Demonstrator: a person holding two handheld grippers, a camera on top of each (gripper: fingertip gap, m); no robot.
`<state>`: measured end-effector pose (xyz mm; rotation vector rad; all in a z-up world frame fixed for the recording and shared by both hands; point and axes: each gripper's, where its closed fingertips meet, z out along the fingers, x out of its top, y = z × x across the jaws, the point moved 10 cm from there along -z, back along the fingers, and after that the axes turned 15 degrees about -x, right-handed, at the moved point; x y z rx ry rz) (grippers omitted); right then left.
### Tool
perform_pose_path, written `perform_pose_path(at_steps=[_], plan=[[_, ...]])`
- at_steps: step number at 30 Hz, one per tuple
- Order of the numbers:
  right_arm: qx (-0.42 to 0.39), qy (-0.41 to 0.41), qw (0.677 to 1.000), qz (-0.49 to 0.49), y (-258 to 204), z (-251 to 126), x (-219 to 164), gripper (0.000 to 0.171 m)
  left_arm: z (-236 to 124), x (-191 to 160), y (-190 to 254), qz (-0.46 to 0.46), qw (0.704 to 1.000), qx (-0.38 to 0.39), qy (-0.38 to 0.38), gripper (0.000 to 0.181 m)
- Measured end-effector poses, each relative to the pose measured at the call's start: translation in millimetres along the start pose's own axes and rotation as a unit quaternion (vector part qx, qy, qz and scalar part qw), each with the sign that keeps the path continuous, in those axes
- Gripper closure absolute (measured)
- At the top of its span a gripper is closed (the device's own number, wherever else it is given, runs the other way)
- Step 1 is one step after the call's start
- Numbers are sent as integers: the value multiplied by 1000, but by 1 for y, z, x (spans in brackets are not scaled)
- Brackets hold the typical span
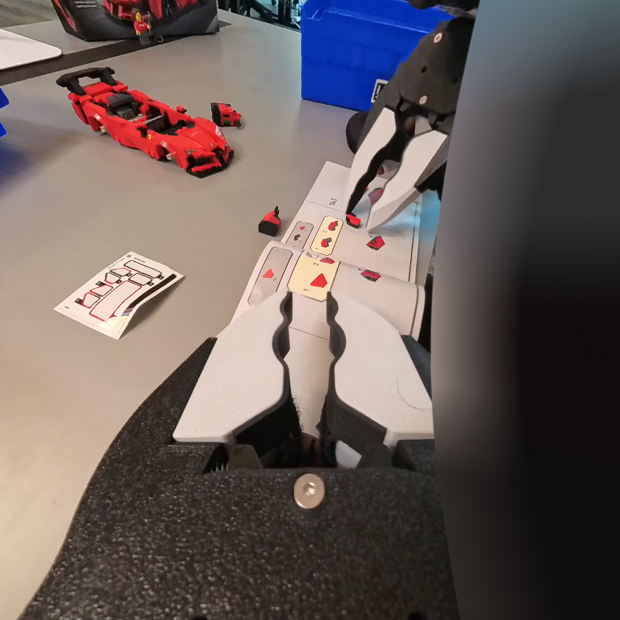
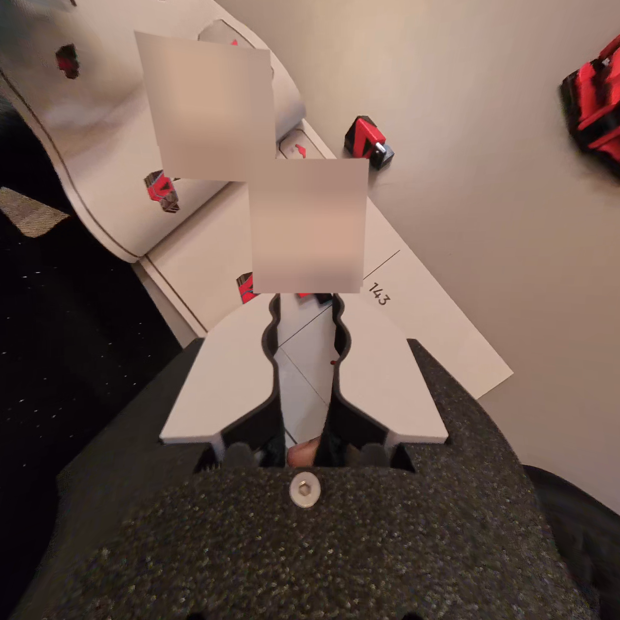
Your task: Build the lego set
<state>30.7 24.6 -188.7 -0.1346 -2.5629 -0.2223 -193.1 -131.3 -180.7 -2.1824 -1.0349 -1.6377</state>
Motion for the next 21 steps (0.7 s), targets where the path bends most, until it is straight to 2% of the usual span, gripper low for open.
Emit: perform_pose_path(at_steps=[9,11,15,21], plan=[[41,30,998,-28,13,-9,-11,134,7,4,4,7,1000,-8,-5,162],[58,40,997,-39,15,-14,-15,139,9,5,5,10,1000,-8,-9,162],[-12,50,998,-26,41,-32,-34,158,11,8,6,20,1000,-9,-6,162],[-10,36,999,-24,50,-18,-43,153,18,7,5,15,1000,-20,-9,162]])
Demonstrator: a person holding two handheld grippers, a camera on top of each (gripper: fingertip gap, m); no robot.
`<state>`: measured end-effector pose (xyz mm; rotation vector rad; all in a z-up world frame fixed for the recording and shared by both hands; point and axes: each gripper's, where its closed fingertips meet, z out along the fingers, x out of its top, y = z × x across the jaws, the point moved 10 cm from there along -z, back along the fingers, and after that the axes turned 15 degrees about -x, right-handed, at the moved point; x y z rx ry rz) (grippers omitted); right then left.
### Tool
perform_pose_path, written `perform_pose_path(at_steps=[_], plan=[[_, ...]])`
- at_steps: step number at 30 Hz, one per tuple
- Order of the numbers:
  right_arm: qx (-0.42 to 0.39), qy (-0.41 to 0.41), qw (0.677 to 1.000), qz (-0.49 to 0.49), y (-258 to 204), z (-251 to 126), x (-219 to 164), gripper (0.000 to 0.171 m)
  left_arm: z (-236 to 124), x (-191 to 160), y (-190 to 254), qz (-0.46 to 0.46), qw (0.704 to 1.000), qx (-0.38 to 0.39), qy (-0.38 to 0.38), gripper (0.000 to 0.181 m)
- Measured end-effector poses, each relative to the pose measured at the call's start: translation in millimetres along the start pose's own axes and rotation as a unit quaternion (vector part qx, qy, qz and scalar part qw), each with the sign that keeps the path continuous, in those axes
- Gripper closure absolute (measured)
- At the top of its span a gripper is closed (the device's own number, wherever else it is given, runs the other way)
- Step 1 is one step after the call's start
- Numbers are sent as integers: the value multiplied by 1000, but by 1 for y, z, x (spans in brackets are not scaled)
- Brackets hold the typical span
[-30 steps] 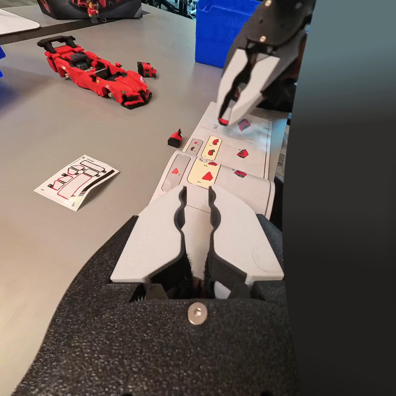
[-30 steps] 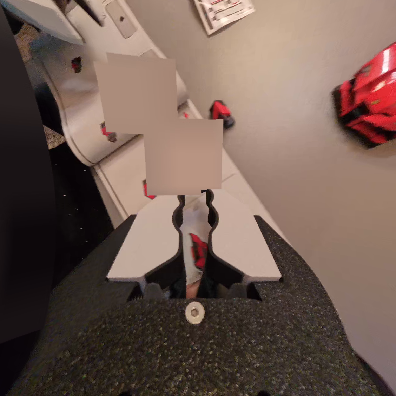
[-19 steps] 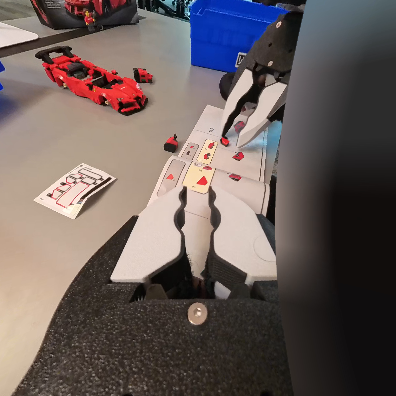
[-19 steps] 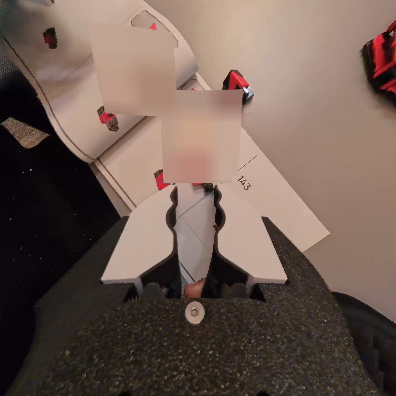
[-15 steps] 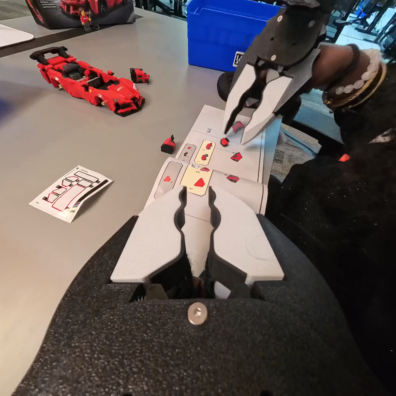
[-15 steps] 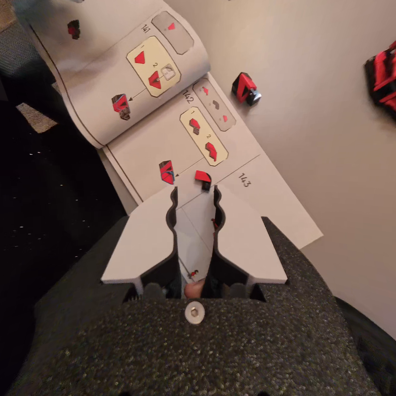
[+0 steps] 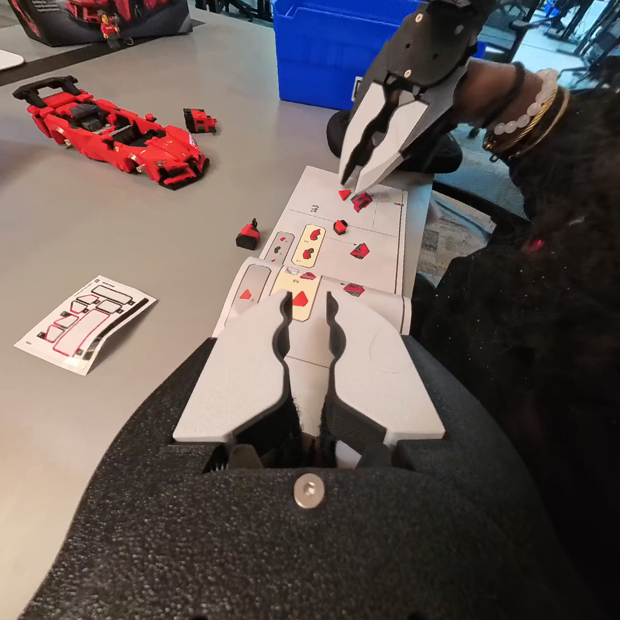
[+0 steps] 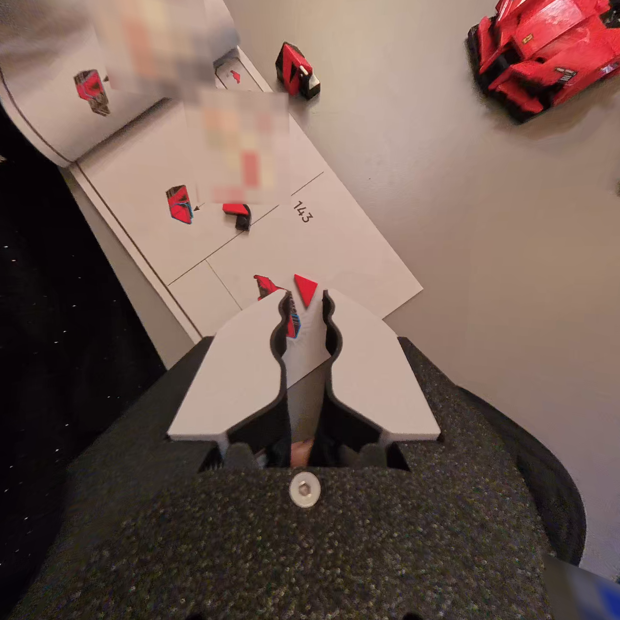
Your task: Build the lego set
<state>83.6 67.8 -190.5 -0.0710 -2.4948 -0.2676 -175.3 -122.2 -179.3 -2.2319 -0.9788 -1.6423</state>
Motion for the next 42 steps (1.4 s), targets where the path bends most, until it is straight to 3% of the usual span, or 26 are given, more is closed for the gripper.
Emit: perform_pose_path(at_steps=[5,16,23,42], plan=[[-7,5,1000,-9,1,6,0,162,4,4,3,7,1000,-7,3,162],[-4,41,999,-24,1,2,1,164,7,7,5,11,1000,-8,-8,162],[32,76,996,-22,-27,3,15,164,14,9,8,12,1000,-26,-9,162],[38,43,996,-61,-36,13,29,164,19,8,10,22,999,-33,-16,162]])
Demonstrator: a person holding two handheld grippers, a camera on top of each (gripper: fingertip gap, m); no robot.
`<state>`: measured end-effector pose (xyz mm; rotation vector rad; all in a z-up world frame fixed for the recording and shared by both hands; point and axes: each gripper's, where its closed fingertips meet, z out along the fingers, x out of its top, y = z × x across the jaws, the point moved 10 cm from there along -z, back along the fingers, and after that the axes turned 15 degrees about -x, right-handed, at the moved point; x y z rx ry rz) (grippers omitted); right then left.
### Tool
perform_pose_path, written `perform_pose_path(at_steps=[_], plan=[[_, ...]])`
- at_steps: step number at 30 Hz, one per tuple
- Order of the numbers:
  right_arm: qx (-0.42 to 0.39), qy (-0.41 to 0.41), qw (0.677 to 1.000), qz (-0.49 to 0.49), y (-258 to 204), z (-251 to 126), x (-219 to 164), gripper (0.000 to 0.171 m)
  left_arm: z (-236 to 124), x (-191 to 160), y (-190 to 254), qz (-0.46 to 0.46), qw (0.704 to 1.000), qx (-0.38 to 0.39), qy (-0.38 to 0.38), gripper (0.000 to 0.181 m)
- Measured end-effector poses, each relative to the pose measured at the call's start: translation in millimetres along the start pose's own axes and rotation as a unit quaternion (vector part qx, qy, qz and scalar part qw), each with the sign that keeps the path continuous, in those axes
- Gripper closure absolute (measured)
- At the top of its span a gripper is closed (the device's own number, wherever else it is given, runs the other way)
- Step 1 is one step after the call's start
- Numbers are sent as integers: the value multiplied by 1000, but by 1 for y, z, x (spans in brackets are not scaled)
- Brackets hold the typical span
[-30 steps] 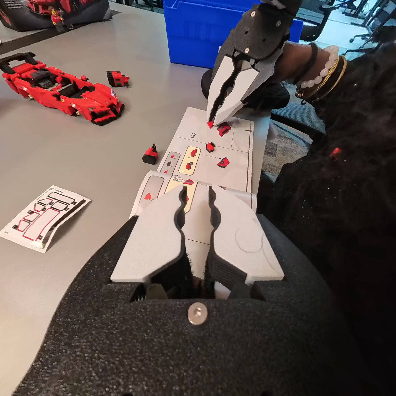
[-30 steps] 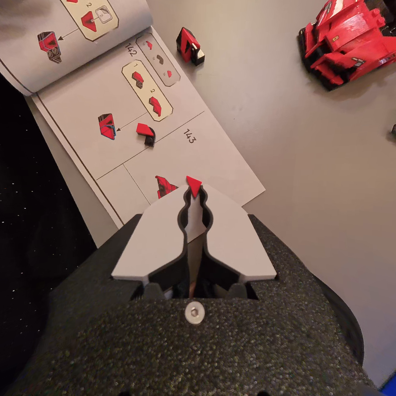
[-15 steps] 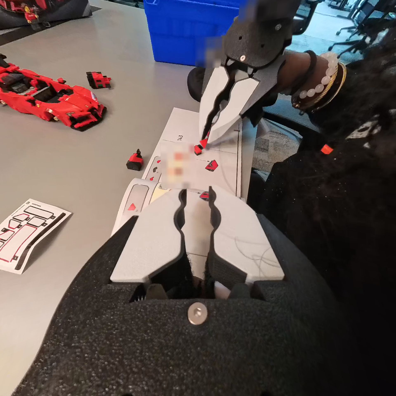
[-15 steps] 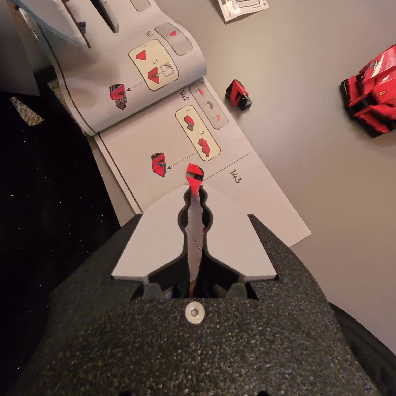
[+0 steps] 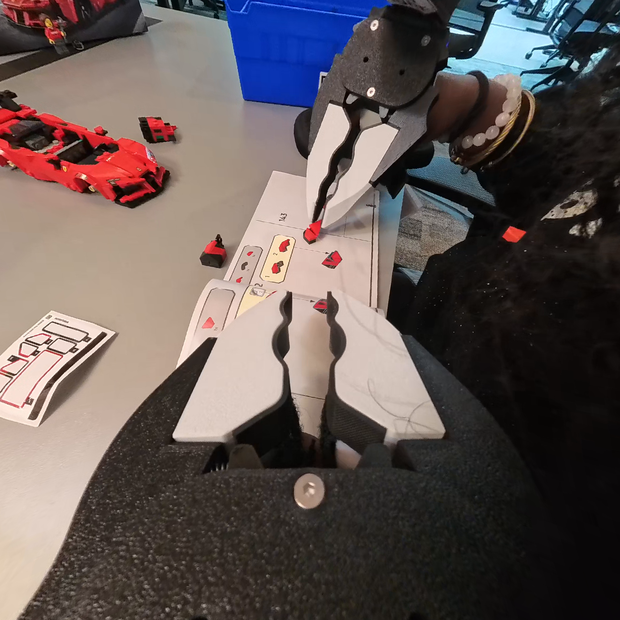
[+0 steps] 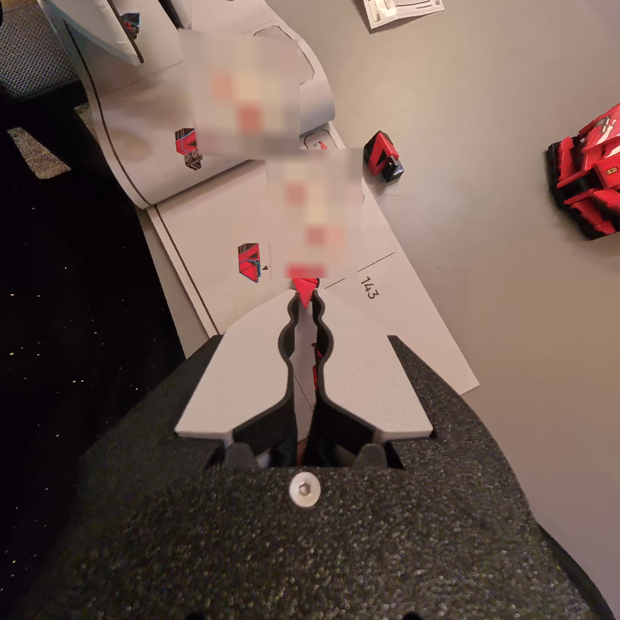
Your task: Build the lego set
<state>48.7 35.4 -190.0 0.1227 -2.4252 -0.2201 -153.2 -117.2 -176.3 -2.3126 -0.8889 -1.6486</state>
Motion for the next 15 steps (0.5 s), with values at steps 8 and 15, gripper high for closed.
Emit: perform_pose_path(at_steps=[8,15], plan=[[6,-5,1000,-5,3,2,1,164,-1,-1,-1,-1,1000,1,0,162],[8,-5,1000,-5,3,2,0,164,0,-2,-2,-4,1000,1,-1,162]])
